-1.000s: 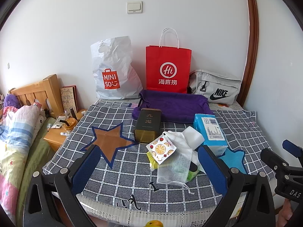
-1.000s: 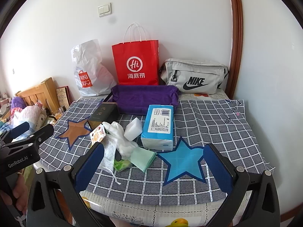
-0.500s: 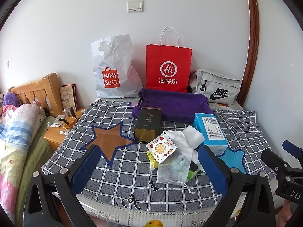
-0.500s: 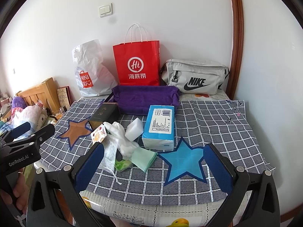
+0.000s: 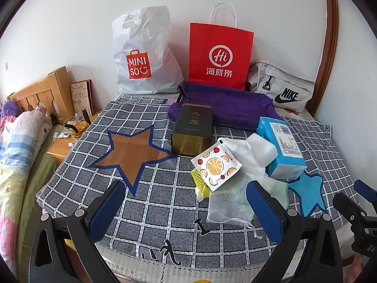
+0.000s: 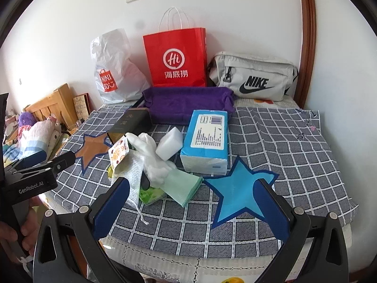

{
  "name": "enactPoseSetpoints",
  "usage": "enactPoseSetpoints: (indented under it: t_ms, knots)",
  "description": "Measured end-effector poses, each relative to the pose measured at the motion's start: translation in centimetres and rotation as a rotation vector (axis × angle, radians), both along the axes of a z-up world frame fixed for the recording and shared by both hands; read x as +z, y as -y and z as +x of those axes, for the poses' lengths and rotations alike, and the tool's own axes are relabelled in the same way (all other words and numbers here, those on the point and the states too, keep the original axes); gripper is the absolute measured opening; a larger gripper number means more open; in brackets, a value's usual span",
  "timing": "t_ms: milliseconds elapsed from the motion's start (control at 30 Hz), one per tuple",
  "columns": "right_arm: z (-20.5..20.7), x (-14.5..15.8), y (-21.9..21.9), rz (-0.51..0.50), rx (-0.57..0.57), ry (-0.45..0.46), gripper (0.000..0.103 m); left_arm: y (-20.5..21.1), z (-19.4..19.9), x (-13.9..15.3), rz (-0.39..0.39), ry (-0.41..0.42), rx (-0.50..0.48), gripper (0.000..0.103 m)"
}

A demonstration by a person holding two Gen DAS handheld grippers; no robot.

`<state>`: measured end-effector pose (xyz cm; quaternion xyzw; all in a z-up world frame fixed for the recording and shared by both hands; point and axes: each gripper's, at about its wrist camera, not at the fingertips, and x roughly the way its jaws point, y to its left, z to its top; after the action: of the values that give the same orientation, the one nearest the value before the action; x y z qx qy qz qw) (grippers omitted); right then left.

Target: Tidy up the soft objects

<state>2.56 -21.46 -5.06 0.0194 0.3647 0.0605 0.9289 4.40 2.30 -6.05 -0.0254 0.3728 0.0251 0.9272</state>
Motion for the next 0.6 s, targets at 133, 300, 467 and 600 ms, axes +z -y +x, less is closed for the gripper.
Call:
enactPoseSetpoints:
  t_ms: [133,300,467,600]
  knots:
    - [1.1,-2.3,-0.2,0.019,0.006,-0.049,0.102,0.1,1.4,-2.1,-0.006,-0.022,-0.022,0.103]
    - [2.1,-4.4,0.0,-0.013,0.009,-0.104,0.102,1.0,3.5,-4.0,0.005,-0.039,-0.088,0.103]
    - [2.6,-5.1,0.4,-0.005,0.016,-0.121,0.102,2.1,5.3,-5.6,0.034,-0.046,-0.203,0.103]
    - [3.0,-5.3,0.6,-0.016,0.007,-0.121,0.102,2.6,6.5,-6.5,0.077,-0.047,-0.254,0.103]
